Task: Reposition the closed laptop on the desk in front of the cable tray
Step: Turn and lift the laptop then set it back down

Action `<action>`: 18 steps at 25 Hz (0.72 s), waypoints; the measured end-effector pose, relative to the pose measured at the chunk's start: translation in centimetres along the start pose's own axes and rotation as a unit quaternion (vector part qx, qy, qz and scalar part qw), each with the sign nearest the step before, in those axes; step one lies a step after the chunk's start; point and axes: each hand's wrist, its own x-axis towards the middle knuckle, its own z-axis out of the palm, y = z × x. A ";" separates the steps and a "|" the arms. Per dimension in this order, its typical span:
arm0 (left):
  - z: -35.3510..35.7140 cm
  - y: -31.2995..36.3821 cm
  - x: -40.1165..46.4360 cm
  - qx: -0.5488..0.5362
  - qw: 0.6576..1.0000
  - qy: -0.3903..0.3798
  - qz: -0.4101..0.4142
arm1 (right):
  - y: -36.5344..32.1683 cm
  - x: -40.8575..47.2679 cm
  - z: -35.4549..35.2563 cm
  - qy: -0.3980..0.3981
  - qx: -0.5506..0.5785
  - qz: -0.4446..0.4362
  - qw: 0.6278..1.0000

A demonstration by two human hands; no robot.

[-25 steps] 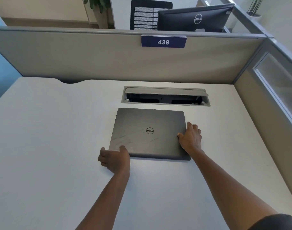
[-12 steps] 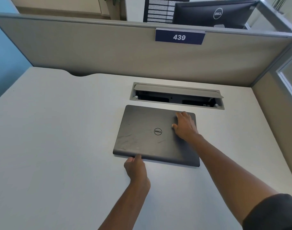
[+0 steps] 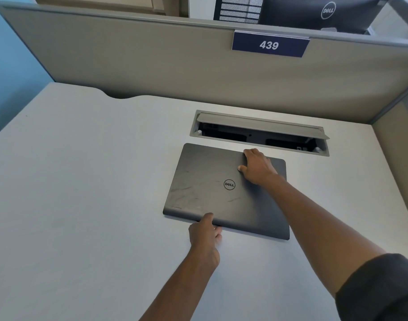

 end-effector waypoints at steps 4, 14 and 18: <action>0.3 -0.4 -0.3 0.053 0.999 -0.003 0.011 | -0.1 0.8 -0.2 -0.019 -0.029 0.005 0.999; 0.4 -0.9 1.0 0.008 1.000 -0.025 0.007 | -0.2 2.1 -0.2 -0.042 -0.042 0.017 0.998; 0.1 -1.5 1.4 0.024 0.999 -0.032 0.032 | -0.6 2.2 -0.8 -0.049 -0.042 0.032 0.997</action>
